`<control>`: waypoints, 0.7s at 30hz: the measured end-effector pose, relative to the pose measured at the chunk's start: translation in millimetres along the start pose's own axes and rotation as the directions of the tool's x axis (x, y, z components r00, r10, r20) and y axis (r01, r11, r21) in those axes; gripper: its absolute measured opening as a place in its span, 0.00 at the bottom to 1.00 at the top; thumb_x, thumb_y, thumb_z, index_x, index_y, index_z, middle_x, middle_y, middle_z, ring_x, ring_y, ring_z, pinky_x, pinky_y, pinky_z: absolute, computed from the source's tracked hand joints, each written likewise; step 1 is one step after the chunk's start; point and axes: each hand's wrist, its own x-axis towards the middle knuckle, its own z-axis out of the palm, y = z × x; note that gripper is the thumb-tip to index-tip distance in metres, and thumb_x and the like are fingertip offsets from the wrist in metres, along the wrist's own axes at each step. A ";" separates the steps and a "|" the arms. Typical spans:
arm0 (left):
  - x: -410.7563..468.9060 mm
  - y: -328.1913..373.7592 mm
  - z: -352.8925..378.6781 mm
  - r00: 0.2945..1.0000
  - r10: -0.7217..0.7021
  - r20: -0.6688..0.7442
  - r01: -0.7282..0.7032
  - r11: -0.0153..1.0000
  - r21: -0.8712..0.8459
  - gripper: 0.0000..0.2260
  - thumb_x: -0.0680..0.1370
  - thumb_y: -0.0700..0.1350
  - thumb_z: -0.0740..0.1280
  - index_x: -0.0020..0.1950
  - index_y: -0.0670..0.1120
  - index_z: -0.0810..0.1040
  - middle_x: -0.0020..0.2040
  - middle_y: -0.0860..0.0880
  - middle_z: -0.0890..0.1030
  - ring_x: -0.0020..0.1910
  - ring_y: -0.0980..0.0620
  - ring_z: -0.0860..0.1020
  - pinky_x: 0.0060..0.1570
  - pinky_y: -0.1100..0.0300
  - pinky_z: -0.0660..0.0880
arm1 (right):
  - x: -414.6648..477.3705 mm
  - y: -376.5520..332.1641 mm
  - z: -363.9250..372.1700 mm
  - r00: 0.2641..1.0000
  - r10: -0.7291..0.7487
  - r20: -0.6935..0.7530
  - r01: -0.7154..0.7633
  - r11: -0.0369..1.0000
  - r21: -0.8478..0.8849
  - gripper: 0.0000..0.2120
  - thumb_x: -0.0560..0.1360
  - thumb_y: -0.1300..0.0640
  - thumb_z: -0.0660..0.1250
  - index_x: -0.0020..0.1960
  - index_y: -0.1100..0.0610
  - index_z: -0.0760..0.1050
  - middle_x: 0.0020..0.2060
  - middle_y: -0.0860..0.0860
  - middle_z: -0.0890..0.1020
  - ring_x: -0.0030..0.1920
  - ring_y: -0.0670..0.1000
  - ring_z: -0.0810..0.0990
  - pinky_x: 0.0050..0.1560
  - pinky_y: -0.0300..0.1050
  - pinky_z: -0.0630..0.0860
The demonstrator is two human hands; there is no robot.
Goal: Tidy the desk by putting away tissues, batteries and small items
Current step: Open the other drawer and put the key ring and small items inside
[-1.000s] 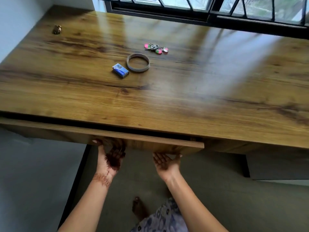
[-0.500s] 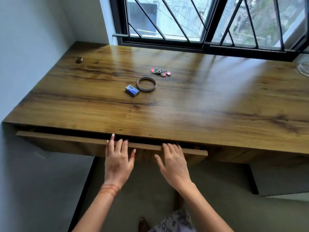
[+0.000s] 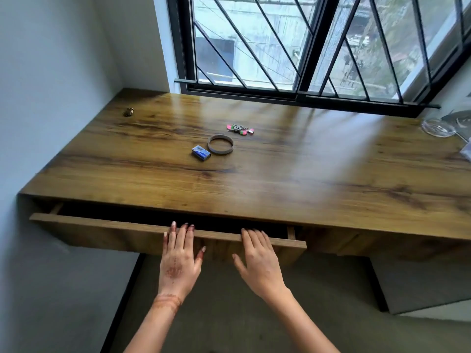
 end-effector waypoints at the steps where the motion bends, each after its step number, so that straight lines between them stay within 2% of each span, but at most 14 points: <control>1: -4.4 0.7 0.2 1.000 -0.009 -0.004 0.009 1.000 -0.003 0.33 0.78 0.61 0.40 0.68 0.39 0.68 0.67 0.40 0.72 0.71 0.39 0.63 0.72 0.52 0.46 | -3.8 -0.7 -1.0 1.000 -0.009 -0.008 0.009 1.000 -0.006 0.29 0.66 0.47 0.73 0.62 0.59 0.74 0.56 0.53 0.81 0.59 0.53 0.78 0.63 0.51 0.68; 5: -24.3 0.9 2.0 1.000 -0.027 -0.014 0.027 1.000 0.000 0.32 0.79 0.61 0.42 0.68 0.39 0.68 0.66 0.39 0.73 0.70 0.39 0.64 0.72 0.54 0.44 | -22.6 -4.7 -4.0 0.999 -0.045 -0.031 0.045 0.999 -0.024 0.30 0.64 0.46 0.74 0.61 0.59 0.75 0.56 0.52 0.81 0.59 0.52 0.78 0.62 0.52 0.71; 9: -49.0 -2.1 1.9 0.996 0.000 -0.089 0.002 1.000 0.020 0.26 0.75 0.53 0.59 0.67 0.38 0.68 0.66 0.39 0.73 0.70 0.39 0.63 0.72 0.54 0.44 | -45.1 -12.4 -11.1 0.998 -0.052 -0.037 0.051 0.998 -0.022 0.31 0.63 0.45 0.74 0.61 0.59 0.75 0.55 0.52 0.81 0.59 0.51 0.78 0.62 0.51 0.71; 12: -69.5 -1.7 0.4 0.994 0.005 -0.113 -0.002 1.000 0.029 0.32 0.67 0.44 0.74 0.67 0.37 0.68 0.66 0.38 0.73 0.70 0.38 0.64 0.72 0.52 0.45 | -64.0 -20.1 -16.5 0.998 -0.049 -0.035 0.049 0.999 -0.010 0.31 0.62 0.45 0.74 0.61 0.58 0.75 0.55 0.51 0.81 0.59 0.50 0.78 0.62 0.50 0.70; 14: -84.8 -0.6 -2.4 0.996 -0.012 -0.091 0.016 0.999 0.040 0.35 0.63 0.42 0.77 0.67 0.38 0.70 0.66 0.39 0.74 0.69 0.37 0.65 0.72 0.47 0.54 | -77.8 -25.1 -20.4 0.998 -0.048 -0.030 0.048 0.999 -0.002 0.31 0.62 0.45 0.74 0.61 0.59 0.75 0.55 0.51 0.81 0.59 0.51 0.78 0.62 0.50 0.70; 16: -99.5 -0.8 -5.3 0.996 -0.020 -0.084 0.024 0.998 0.051 0.35 0.61 0.41 0.77 0.66 0.37 0.71 0.65 0.39 0.74 0.69 0.37 0.66 0.68 0.45 0.61 | -91.4 -30.6 -24.8 0.998 -0.050 -0.026 0.050 0.999 -0.007 0.31 0.62 0.45 0.75 0.60 0.59 0.76 0.55 0.51 0.81 0.59 0.51 0.78 0.62 0.51 0.71; 21: -134.4 -4.4 -10.0 0.997 -0.029 -0.067 0.034 0.997 0.064 0.38 0.59 0.41 0.78 0.67 0.38 0.70 0.65 0.40 0.74 0.69 0.39 0.66 0.67 0.46 0.62 | -124.0 -42.1 -31.9 0.999 -0.049 -0.020 0.049 0.999 0.001 0.32 0.61 0.45 0.76 0.60 0.59 0.75 0.55 0.52 0.81 0.59 0.51 0.79 0.62 0.51 0.70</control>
